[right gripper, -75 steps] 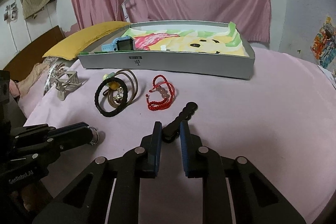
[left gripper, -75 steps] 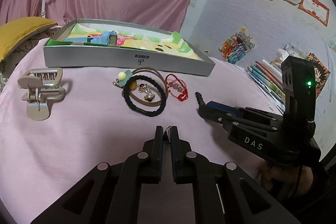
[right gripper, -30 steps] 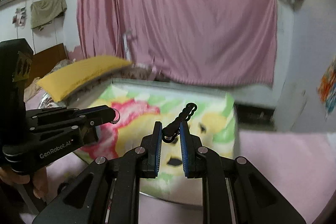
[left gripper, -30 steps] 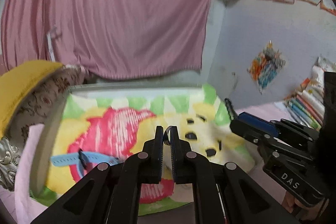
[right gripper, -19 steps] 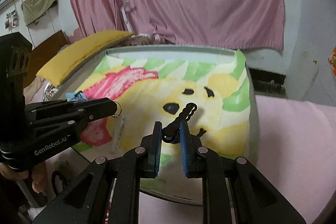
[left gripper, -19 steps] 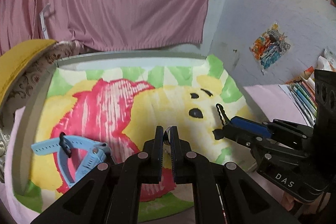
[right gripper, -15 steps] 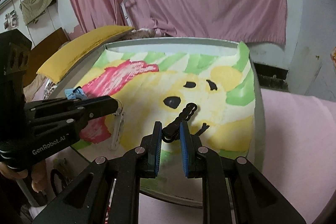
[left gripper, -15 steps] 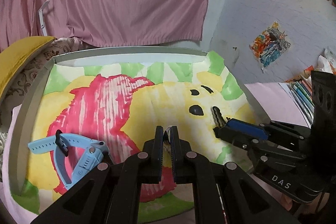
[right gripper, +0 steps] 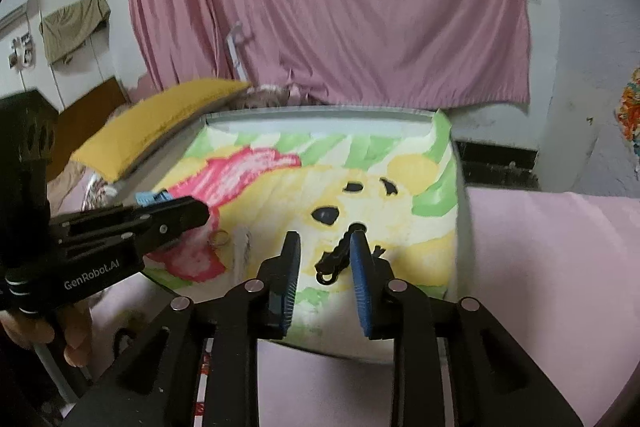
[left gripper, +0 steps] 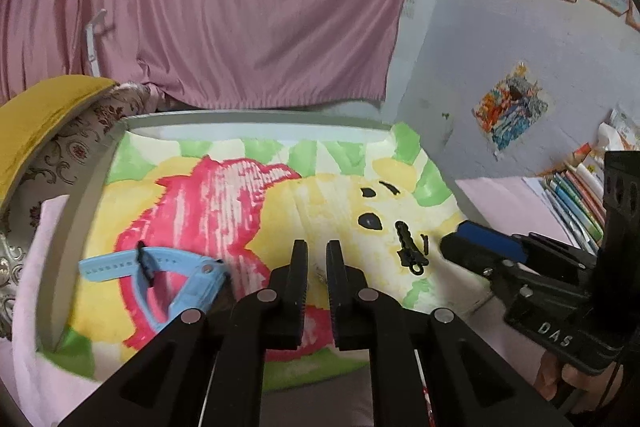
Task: Organize jewelry
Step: 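Open both tools over the tray and withdraw toward the remaining items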
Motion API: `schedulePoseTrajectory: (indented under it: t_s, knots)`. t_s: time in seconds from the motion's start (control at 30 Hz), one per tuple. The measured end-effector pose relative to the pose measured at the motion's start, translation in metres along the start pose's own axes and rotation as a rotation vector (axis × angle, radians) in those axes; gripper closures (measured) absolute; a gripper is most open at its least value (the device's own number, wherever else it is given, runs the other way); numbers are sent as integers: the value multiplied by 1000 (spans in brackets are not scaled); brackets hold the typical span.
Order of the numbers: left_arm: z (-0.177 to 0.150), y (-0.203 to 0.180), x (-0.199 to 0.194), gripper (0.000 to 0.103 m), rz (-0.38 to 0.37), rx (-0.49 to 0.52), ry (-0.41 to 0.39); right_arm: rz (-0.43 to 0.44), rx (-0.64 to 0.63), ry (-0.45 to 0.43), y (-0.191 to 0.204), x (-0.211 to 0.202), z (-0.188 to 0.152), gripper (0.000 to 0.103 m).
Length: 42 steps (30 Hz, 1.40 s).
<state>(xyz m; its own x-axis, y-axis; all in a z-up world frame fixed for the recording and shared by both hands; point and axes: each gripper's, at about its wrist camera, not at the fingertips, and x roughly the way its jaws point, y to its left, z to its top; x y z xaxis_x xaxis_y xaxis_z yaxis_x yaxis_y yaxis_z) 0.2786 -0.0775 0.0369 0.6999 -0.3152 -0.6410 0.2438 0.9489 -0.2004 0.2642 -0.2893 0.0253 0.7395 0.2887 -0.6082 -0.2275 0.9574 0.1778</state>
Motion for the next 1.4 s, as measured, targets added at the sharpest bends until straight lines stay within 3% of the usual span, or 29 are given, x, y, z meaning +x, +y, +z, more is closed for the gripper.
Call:
schedulePoseTrajectory:
  t_s: [0.07,0.1,0.27,0.47,0.63,0.73,1.13,1.4]
  knots:
    - [-2,1,-13,87,1,-7,-35,-13,3,-52,2,-14,-1,60]
    - [-4,1,-17,84,1,-9,-49,-16,5,-72,3,-20,-2,58]
    - [-14,5,-54,52,10,-25,-162,-35,6,-176,14,-52,-11,39]
    - [-31,10,-89,26,42,-29,-259,-49,2,-285,30,-88,-27,14]
    - [-51,17,-113,10,74,-33,-307,-61,-4,-359,42,-111,-43,2]
    - [-62,22,-126,1,91,-40,-331,-61,-11,-380,49,-120,-53,1]
    - [-104,45,-158,1,146,6,-328,-55,-88,-311,79,-124,-81,1]
    - [-117,71,-145,1,158,-4,-218,-1,-107,-174,92,-105,-91,1]
